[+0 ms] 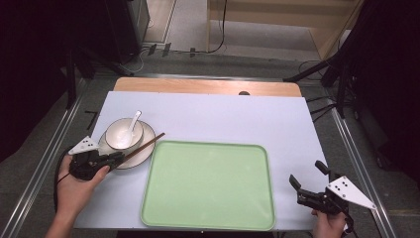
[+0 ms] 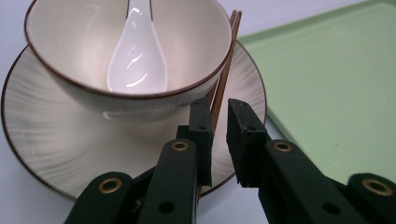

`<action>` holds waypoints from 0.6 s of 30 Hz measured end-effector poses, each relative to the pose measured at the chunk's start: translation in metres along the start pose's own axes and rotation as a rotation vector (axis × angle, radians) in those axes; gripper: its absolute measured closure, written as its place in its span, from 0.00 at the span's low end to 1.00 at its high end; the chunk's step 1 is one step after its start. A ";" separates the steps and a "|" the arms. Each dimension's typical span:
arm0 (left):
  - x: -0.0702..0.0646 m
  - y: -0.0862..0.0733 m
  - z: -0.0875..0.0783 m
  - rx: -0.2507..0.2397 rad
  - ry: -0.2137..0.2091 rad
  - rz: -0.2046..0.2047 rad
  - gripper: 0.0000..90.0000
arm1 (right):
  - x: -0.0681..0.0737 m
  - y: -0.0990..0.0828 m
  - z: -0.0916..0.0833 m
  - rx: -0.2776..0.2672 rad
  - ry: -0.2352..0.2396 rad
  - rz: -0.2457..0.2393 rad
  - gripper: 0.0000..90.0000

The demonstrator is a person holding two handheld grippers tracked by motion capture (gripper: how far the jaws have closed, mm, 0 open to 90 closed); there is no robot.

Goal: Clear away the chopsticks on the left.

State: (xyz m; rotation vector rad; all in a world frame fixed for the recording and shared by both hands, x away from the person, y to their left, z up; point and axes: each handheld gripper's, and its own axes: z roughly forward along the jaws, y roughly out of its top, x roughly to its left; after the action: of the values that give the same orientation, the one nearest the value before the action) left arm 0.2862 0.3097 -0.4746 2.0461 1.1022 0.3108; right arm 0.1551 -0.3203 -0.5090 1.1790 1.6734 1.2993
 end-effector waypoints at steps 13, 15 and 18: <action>-0.006 -0.002 0.010 0.074 0.018 0.052 0.89 | 0.000 0.000 0.000 0.003 0.001 -0.003 0.05; -0.009 -0.002 0.013 0.090 0.025 0.062 0.89 | 0.000 0.000 0.000 0.003 0.001 -0.003 0.05; -0.012 -0.001 0.018 0.114 0.029 0.079 0.89 | 0.000 0.000 0.000 0.005 0.002 -0.002 0.05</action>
State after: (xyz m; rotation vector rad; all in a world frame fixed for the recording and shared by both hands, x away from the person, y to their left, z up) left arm 0.2881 0.2915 -0.4861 2.1958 1.0802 0.3246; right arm 0.1554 -0.3199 -0.5094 1.1793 1.6791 1.2964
